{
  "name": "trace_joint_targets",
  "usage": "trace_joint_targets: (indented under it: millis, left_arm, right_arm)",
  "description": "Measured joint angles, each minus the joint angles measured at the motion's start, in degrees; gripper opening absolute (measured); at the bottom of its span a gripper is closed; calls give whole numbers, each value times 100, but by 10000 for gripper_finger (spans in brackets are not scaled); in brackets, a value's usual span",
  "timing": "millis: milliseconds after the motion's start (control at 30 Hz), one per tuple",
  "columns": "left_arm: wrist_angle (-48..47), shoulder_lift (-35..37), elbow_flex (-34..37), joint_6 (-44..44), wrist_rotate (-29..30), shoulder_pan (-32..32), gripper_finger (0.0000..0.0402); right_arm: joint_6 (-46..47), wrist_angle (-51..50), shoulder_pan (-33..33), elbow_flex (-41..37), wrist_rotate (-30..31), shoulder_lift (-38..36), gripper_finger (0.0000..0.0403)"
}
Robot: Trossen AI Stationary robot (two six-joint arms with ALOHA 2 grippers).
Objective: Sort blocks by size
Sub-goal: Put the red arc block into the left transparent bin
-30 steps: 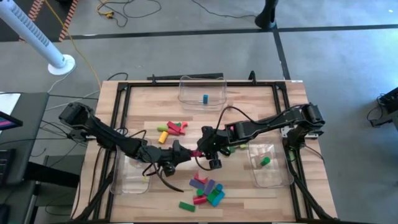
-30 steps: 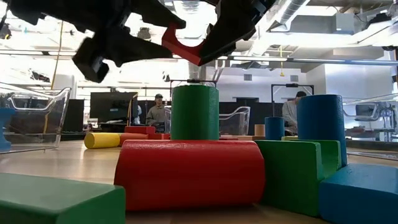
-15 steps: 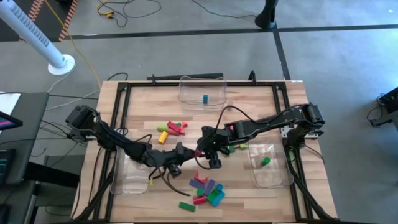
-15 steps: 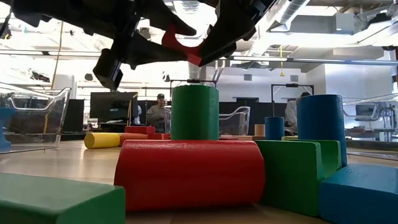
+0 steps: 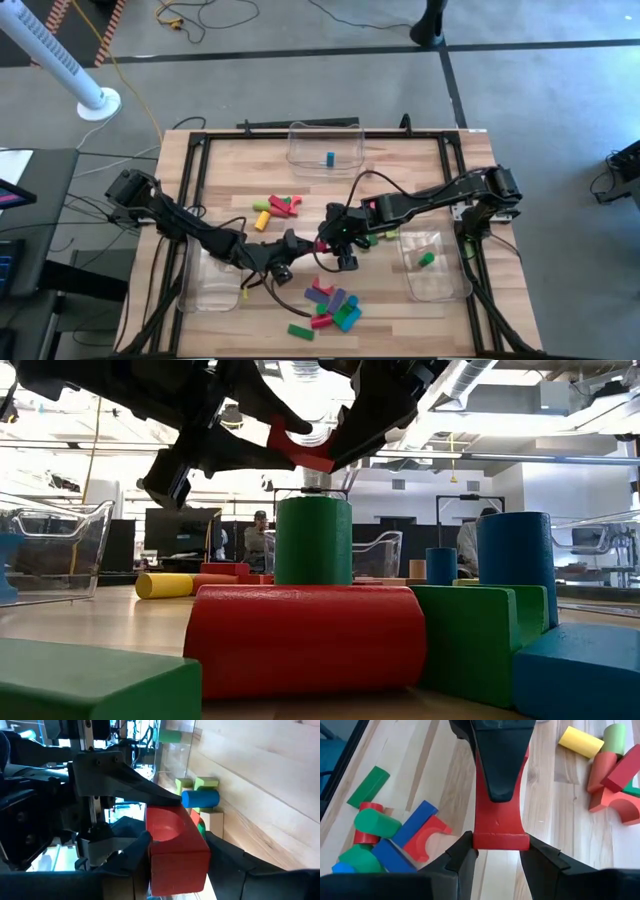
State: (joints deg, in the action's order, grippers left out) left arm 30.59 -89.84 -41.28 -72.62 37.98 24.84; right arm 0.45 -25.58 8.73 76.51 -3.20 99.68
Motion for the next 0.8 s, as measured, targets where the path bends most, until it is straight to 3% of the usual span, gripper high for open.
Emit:
trace_joint_targets:
  millis: [467,800]
  left_arm:
    - [7,0,0,-125,318,83,128]
    - [12,0,-2,-179,434,111,130]
  right_arm:
    - [15,-51,9,4,-13,-7,166]
    - [46,-55,14,7,-11,-7,178]
